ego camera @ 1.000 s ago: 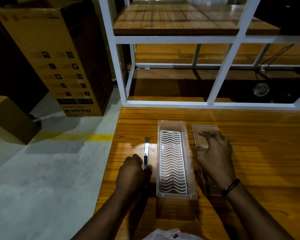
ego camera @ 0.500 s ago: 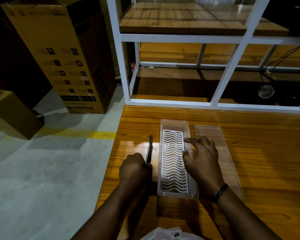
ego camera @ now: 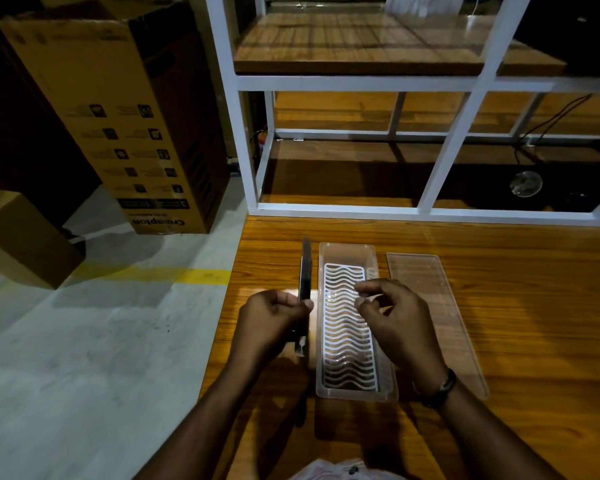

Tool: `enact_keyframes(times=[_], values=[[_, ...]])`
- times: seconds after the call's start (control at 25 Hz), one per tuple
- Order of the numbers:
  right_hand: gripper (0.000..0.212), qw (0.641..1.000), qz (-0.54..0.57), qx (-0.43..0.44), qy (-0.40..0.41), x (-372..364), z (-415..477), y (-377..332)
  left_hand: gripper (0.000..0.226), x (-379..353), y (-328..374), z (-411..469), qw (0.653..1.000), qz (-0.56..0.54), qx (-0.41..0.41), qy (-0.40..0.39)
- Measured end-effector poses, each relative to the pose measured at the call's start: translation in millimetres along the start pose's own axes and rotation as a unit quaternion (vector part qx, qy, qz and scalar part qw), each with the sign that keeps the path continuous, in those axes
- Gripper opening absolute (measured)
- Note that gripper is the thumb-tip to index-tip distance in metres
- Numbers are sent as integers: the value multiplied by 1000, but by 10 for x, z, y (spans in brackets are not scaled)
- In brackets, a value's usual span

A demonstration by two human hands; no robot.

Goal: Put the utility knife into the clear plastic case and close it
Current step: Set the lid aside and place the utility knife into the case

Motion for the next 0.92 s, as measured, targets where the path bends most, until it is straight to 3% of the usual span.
enact_keyframes(times=[0.2,0.4,0.48,0.68,0.76,0.92], values=[[16,973,167,-135,-84,-232,70,-38,21,-209,172,-88,996,-69,-23,-61],[17,978,151,-121,-82,-199,123,-123,26,-340,187,-226,993,-45,-64,-91],[16,981,137,-120,-72,-161,154,-129,40,-341,236,-309,988,-21,-99,-114],[15,982,143,-115,-50,-115,235,-168,112,-393,284,-459,938,154,-238,-199],[13,982,144,-108,-50,-107,239,-171,119,-405,277,-474,923,193,-268,-199],[14,983,142,-100,-56,-113,206,-182,116,-397,297,-472,926,182,-277,-179]])
Point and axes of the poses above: each hand's wrist, its own z-axis towards the middle knuckle, its own x-axis out of the back of the hand, y = z × x, the point moved 6 cm from there along z, towards the middle knuckle, and after that the axes turned 11 degrees about y, right-handed, at the moved point
